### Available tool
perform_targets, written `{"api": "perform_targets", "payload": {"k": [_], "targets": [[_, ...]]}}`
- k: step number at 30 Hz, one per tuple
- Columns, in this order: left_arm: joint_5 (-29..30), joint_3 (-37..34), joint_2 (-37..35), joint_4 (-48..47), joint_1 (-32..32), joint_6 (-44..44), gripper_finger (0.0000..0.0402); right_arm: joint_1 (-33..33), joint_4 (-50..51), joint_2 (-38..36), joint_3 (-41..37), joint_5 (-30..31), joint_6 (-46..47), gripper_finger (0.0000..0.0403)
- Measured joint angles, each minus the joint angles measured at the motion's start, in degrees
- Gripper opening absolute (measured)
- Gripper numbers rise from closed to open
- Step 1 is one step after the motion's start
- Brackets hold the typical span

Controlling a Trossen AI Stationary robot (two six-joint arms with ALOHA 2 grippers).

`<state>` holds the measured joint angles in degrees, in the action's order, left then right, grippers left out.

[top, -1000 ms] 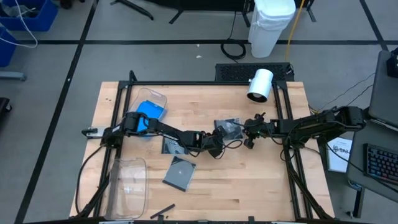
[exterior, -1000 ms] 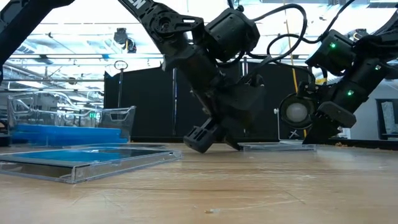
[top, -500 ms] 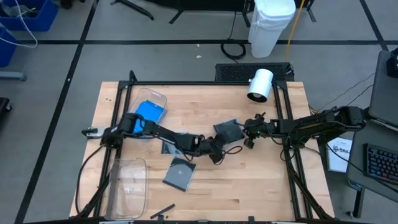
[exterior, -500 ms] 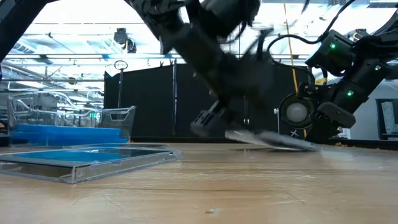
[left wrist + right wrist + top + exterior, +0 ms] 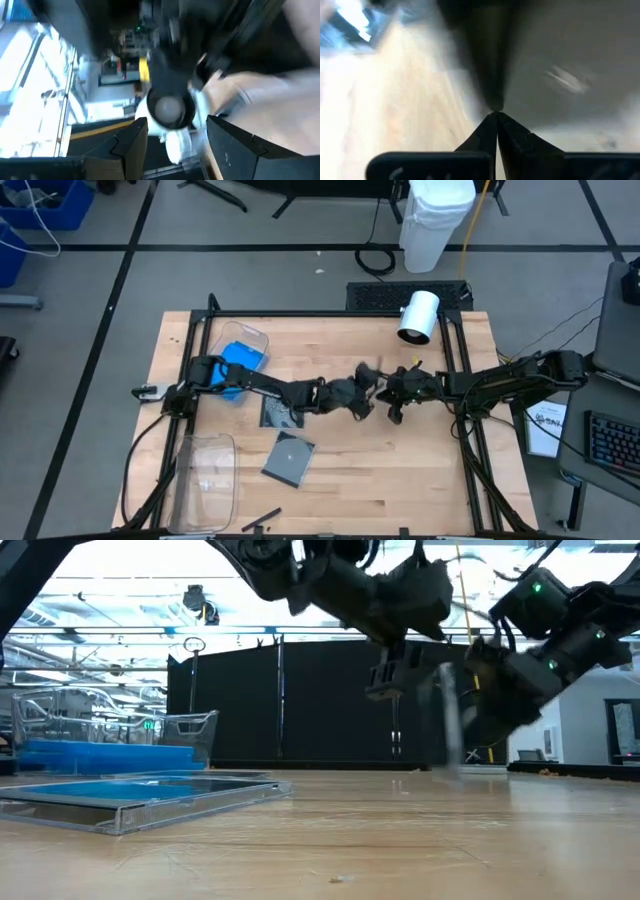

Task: Pick & place jewel cases by type
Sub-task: Put the top black CD case into the bottom transparent bin

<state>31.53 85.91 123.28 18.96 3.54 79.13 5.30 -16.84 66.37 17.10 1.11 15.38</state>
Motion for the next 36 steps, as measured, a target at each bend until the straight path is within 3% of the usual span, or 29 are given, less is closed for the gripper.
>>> {"api": "perform_targets", "payload": {"k": [15,29,36], "targets": [[-7.15,-0.18,0.11,-0.47,-2.68,-4.59,0.0211,-0.63,-3.62,0.06,-0.13,1.07,-2.56,0.0004],[-7.78,-0.26,0.18,-1.51,-2.01,-3.18,0.0211,-0.61,-3.89,0.06,-0.24,1.31,-3.02,0.0004],[-8.09,-0.33,0.18,-1.51,-1.87,-3.63,0.0211,-3.29,-9.02,-2.52,-0.24,-4.08,-9.25,0.0004]]}}
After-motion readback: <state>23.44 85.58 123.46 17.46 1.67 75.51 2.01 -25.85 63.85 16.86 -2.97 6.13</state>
